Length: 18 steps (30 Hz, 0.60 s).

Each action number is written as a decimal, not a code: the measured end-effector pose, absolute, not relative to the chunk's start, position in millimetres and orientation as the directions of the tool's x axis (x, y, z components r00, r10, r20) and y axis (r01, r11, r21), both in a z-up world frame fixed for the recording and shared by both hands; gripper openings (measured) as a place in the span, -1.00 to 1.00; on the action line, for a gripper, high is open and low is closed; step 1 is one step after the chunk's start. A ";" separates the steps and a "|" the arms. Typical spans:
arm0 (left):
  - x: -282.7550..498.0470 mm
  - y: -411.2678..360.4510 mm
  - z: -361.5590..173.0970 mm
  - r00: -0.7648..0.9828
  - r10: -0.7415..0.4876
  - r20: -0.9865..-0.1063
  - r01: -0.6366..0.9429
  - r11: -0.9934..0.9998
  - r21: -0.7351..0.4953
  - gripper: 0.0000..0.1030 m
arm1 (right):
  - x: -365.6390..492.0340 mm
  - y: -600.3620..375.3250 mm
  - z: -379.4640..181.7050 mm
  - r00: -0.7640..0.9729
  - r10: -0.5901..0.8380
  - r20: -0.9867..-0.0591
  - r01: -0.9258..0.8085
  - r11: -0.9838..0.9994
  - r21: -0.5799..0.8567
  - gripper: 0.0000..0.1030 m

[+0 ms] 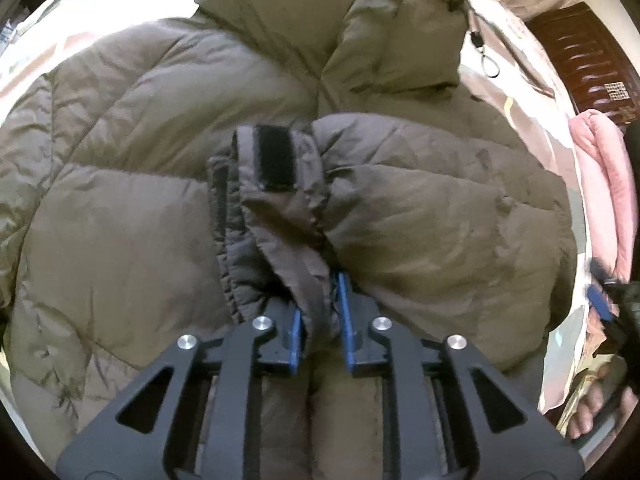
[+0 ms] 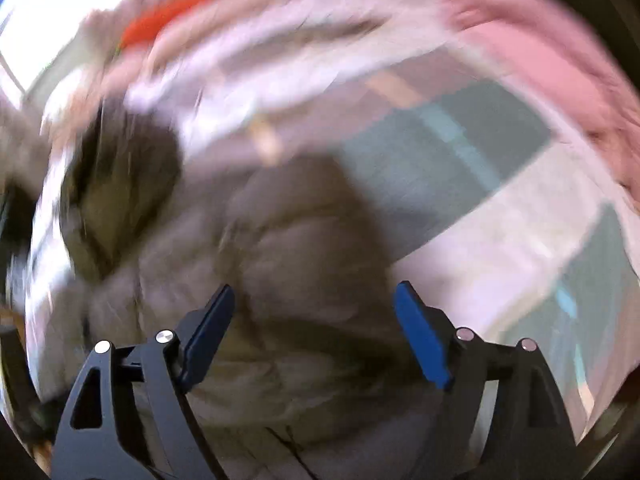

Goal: Fold large clothes

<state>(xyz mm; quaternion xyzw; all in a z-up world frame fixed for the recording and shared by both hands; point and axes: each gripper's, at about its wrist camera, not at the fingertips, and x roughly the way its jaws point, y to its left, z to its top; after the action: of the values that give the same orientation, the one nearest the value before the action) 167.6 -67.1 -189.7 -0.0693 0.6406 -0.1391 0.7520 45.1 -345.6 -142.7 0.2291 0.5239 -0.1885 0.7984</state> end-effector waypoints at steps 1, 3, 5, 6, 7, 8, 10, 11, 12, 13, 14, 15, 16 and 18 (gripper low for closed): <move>167.9 -63.8 -189.2 0.137 -0.306 -0.942 0.115 0.950 -0.291 -0.53 | 51.3 -341.7 -163.6 0.312 -0.032 -0.950 0.534 0.832 0.148 0.60; 167.8 -49.6 -180.4 0.136 -0.323 -0.936 0.096 0.945 -0.312 0.03 | 58.1 -334.0 -193.8 0.213 -0.039 -0.976 0.521 0.850 0.080 0.60; 166.9 -27.1 -164.4 0.179 -0.332 -0.926 0.062 0.943 -0.327 0.79 | 57.2 -326.2 -183.3 0.226 -0.076 -0.971 0.512 0.857 0.053 0.60; 166.0 -3.2 -147.4 0.241 -0.350 -0.905 0.036 0.935 -0.352 0.80 | 56.4 -322.3 -175.3 0.242 -0.073 -0.968 0.507 0.860 0.062 0.60; 165.3 10.2 -139.6 0.268 -0.360 -0.894 0.023 0.930 -0.367 0.80 | 54.3 -317.4 -162.3 0.282 -0.055 -0.958 0.498 0.861 0.097 0.60; 164.3 39.3 -128.7 0.310 -0.366 -0.878 -0.012 0.922 -0.388 0.82 | 51.2 -312.8 -151.8 0.316 -0.043 -0.948 0.493 0.861 0.125 0.60; 159.1 90.7 -121.4 0.366 -0.350 -0.862 -0.119 0.901 -0.417 0.90 | 44.2 -297.4 -132.2 0.367 -0.018 -0.930 0.465 0.869 0.166 0.61; 153.9 121.2 -121.3 0.391 -0.346 -0.853 -0.196 0.874 -0.445 0.95 | 40.6 -288.7 -126.8 0.374 0.001 -0.927 0.449 0.875 0.182 0.61; 143.5 162.2 -125.2 0.417 -0.349 -0.839 -0.306 0.815 -0.491 0.96 | 34.6 -284.5 -124.6 0.374 0.021 -0.927 0.439 0.876 0.197 0.61; 130.6 200.8 -133.0 0.432 -0.355 -0.829 -0.418 0.736 -0.533 0.96 | 29.5 -278.5 -125.4 0.365 0.053 -0.929 0.433 0.874 0.220 0.61; 120.5 222.9 -140.1 0.436 -0.361 -0.824 -0.486 0.677 -0.553 0.96 | 25.3 -273.3 -128.5 0.352 0.090 -0.932 0.431 0.868 0.247 0.61; 102.2 259.5 -153.8 0.436 -0.366 -0.822 -0.594 0.569 -0.568 0.96 | 26.1 -275.4 -135.9 0.342 0.122 -0.932 0.431 0.860 0.271 0.61; 86.9 286.3 -164.0 0.441 -0.361 -0.821 -0.667 0.480 -0.570 0.96 | 25.4 -272.5 -141.8 0.330 0.162 -0.930 0.428 0.853 0.300 0.61; 67.1 326.0 -176.0 0.447 -0.325 -0.833 -0.744 0.382 -0.548 0.96 | 30.7 -265.0 -147.1 0.303 0.176 -0.937 0.408 0.864 0.294 0.61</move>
<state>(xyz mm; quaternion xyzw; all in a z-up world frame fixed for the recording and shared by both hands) 67.1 326.0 -176.0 -0.5328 0.5015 0.1581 0.6630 30.7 -265.0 -147.1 0.2491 0.5855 -0.0756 0.7677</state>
